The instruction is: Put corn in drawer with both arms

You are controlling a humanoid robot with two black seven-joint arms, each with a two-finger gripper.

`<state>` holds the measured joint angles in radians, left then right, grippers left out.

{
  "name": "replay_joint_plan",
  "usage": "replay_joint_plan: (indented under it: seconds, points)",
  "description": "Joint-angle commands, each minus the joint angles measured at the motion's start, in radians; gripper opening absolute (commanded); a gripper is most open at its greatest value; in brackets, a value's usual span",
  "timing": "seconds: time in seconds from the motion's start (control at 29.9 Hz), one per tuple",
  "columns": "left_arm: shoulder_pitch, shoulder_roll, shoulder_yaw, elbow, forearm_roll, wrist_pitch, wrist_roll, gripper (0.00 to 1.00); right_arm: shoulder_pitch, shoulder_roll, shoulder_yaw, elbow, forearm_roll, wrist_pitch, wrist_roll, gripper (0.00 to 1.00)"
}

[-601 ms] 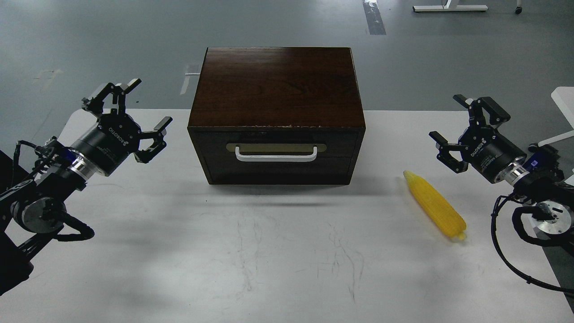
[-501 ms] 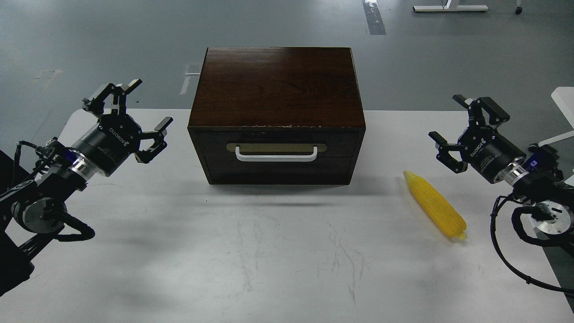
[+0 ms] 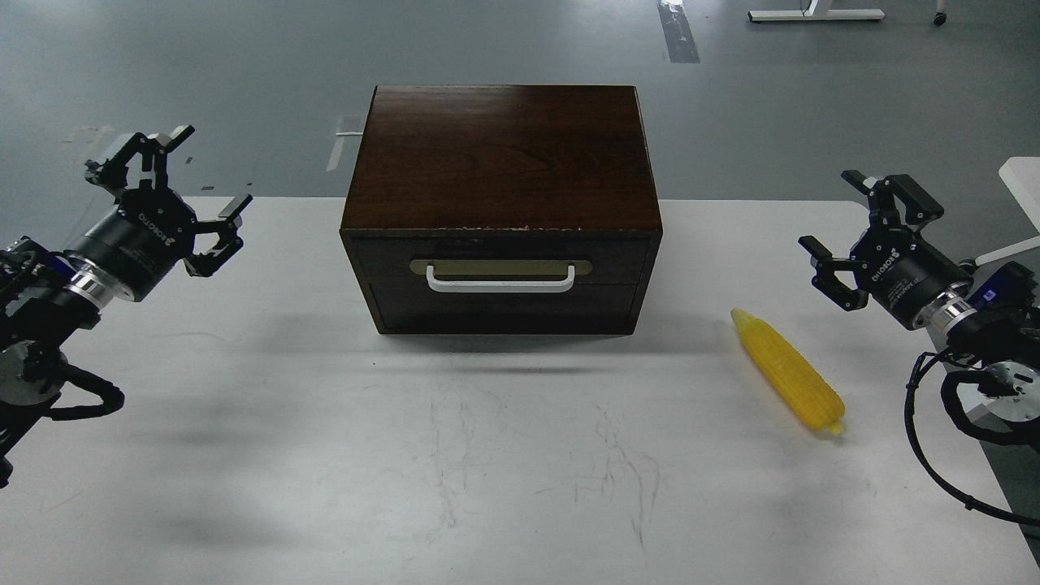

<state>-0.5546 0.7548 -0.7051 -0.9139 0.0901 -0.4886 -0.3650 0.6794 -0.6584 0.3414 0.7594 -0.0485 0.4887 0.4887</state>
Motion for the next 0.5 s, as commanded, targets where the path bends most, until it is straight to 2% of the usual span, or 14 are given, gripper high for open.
replay_joint_plan:
  seconds: [0.0,0.13,0.23,0.37,0.47]
  points:
    - [-0.06,0.021,0.003,0.041,0.054,0.0,0.001,0.98,0.002,-0.001,0.011,-0.061,0.002,0.0,0.0,1.0]
    - [-0.123,0.067,-0.005,0.003,0.195,0.0,-0.017,0.98,0.002,-0.001,0.021,-0.092,0.002,0.0,0.0,1.0]
    - [-0.205,0.103,-0.004,-0.069,0.298,0.0,-0.058,0.98,0.002,-0.001,0.019,-0.091,0.002,0.0,0.0,1.0]
    - [-0.323,0.149,-0.002,-0.254,0.581,0.0,-0.121,0.98,0.0,0.009,0.021,-0.083,0.002,0.0,0.0,1.0]
    - [-0.363,0.149,-0.002,-0.371,0.733,0.0,-0.124,0.98,0.002,0.023,0.021,-0.081,0.002,0.0,0.0,1.0]
